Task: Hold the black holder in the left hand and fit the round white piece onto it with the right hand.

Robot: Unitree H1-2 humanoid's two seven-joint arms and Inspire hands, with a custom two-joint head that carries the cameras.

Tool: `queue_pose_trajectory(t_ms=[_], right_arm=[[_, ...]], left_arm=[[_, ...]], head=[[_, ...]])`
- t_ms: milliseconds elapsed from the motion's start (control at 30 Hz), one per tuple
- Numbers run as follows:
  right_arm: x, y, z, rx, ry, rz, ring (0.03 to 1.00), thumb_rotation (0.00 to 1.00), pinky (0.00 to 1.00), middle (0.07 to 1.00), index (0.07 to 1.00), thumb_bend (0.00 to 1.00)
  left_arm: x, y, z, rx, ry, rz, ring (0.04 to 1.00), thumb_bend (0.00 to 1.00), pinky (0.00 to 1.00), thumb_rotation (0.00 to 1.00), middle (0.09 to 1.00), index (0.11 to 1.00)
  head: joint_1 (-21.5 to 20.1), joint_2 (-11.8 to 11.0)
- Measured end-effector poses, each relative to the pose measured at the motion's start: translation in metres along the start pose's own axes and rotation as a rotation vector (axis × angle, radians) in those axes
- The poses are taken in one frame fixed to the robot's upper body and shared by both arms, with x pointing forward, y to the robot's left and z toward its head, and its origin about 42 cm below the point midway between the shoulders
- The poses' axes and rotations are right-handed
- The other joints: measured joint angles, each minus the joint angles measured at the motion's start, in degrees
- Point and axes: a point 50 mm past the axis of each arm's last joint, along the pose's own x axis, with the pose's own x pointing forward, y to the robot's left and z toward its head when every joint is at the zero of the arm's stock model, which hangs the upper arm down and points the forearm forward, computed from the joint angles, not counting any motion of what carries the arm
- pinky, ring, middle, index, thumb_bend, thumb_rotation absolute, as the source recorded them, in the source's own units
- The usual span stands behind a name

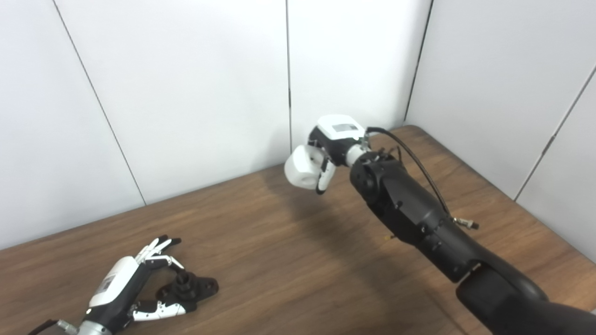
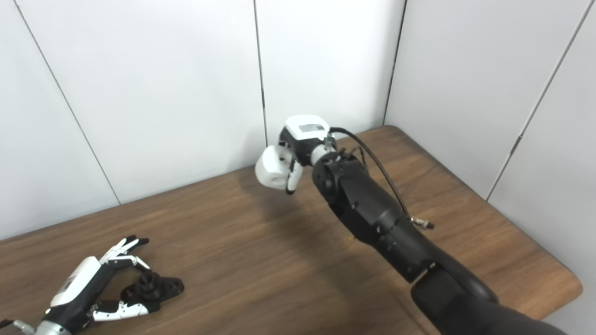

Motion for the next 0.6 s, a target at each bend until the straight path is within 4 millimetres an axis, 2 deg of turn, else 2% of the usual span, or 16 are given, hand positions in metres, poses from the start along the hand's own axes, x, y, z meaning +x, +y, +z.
queue_pose_trajectory(t_ms=[67, 200, 267, 333, 400, 433, 600], right_arm=[[0.0, -0.013, 0.01, -0.021, -0.037, 0.035, 0.715, 0.13, 0.72, 0.675, 0.48, 0.52], [-0.007, -0.038, 0.034, -0.08, -0.123, 0.083, 0.736, 0.14, 0.77, 0.69, 0.48, 0.52], [-0.011, -0.049, 0.049, -0.122, -0.177, 0.101, 0.712, 0.14, 0.7, 0.683, 0.48, 0.53], [-0.015, -0.057, 0.061, -0.16, -0.224, 0.113, 0.683, 0.14, 0.66, 0.658, 0.48, 0.52], [-0.018, -0.062, 0.071, -0.2, -0.264, 0.126, 0.675, 0.14, 0.71, 0.644, 0.48, 0.52], [-0.02, -0.063, 0.074, -0.213, -0.275, 0.142, 0.685, 0.14, 0.73, 0.649, 0.48, 0.52], [-0.027, -0.063, 0.085, -0.244, -0.32, 0.178, 0.694, 0.14, 0.77, 0.63, 0.479, 0.52]], left_arm=[[0.0, 0.0, 0.0, 0.001, -0.001, 0.0, 1.0, 0.52, 1.0, 0.06, 0.929, 0.481], [0.001, 0.0, 0.001, 0.007, -0.003, 0.0, 1.0, 0.52, 1.0, 0.06, 0.934, 0.482], [0.002, -0.001, 0.002, 0.014, -0.006, 0.0, 1.0, 0.52, 1.0, 0.06, 0.937, 0.482], [0.004, -0.002, 0.003, 0.024, -0.009, 0.0, 1.0, 0.52, 1.0, 0.06, 0.94, 0.482], [0.006, -0.003, 0.005, 0.033, -0.014, -0.001, 1.0, 0.52, 1.0, 0.06, 0.943, 0.482], [0.007, -0.003, 0.006, 0.038, -0.016, -0.002, 1.0, 0.52, 1.0, 0.06, 0.944, 0.482], [0.012, -0.007, 0.01, 0.05, -0.024, 0.003, 1.0, 0.52, 1.0, 0.06, 0.941, 0.481]], head=[[1.31, 0.44], [4.12, 1.14], [5.53, 1.58], [6.5, 1.93], [7.73, 2.28], [9.74, 2.89], [14.23, 3.86]])
